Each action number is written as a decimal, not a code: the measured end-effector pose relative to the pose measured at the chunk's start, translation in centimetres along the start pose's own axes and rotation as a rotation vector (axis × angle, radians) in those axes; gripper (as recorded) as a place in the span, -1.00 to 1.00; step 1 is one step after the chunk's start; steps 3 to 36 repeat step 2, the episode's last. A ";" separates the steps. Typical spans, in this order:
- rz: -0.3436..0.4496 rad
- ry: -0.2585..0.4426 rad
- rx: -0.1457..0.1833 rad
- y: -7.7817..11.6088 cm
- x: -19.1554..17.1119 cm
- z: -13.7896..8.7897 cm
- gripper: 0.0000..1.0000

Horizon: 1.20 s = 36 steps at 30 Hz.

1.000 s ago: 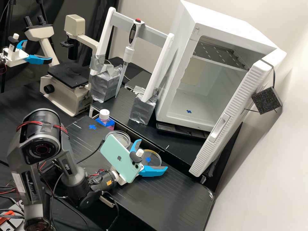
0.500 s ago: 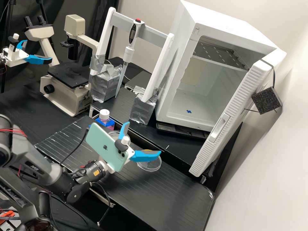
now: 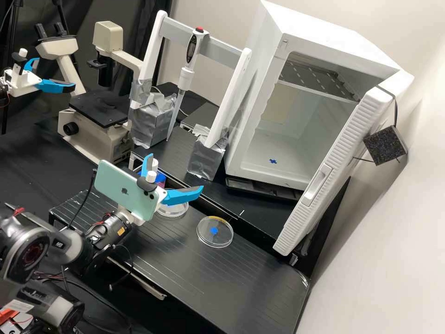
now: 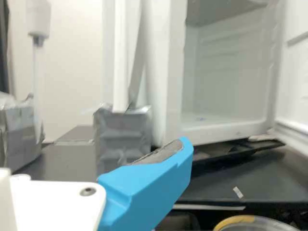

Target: Open the lid

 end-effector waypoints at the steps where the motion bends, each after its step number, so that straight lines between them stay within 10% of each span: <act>1: -0.009 -0.009 0.006 -0.2 0.3 0.1 1.00; 36: -0.014 -0.017 0.013 -0.3 0.4 0.3 1.00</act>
